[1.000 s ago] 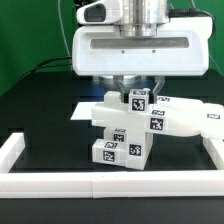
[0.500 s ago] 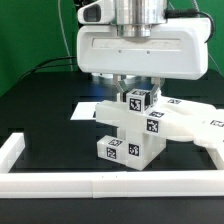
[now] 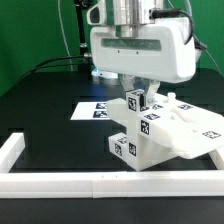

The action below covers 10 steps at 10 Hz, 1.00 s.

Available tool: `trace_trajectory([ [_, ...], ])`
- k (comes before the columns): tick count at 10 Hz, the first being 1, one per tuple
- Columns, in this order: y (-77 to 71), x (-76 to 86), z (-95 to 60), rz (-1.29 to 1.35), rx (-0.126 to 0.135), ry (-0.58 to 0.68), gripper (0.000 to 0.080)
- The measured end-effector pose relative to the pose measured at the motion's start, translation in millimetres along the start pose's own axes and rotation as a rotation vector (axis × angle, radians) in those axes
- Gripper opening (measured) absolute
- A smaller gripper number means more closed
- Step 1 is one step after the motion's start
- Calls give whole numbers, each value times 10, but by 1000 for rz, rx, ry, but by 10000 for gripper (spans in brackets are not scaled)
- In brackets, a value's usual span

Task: Assemble chair

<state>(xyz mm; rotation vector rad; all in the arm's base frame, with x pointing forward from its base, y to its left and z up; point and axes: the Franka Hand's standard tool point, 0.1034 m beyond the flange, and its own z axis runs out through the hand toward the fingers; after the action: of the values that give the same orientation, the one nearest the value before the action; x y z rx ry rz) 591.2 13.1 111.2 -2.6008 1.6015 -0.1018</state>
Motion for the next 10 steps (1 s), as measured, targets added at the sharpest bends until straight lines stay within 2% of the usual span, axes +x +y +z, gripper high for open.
trace_trajectory([
  [3,-39,-4,-15,273,25,-31,284],
  [4,-36,-29,7,364,24,-36,284],
  [7,-42,-44,9,375,24,-37,299],
  [8,-43,-45,10,375,24,-37,509],
  [9,-43,-45,10,374,24,-37,610],
  [10,-59,-75,0,363,20,-38,610],
])
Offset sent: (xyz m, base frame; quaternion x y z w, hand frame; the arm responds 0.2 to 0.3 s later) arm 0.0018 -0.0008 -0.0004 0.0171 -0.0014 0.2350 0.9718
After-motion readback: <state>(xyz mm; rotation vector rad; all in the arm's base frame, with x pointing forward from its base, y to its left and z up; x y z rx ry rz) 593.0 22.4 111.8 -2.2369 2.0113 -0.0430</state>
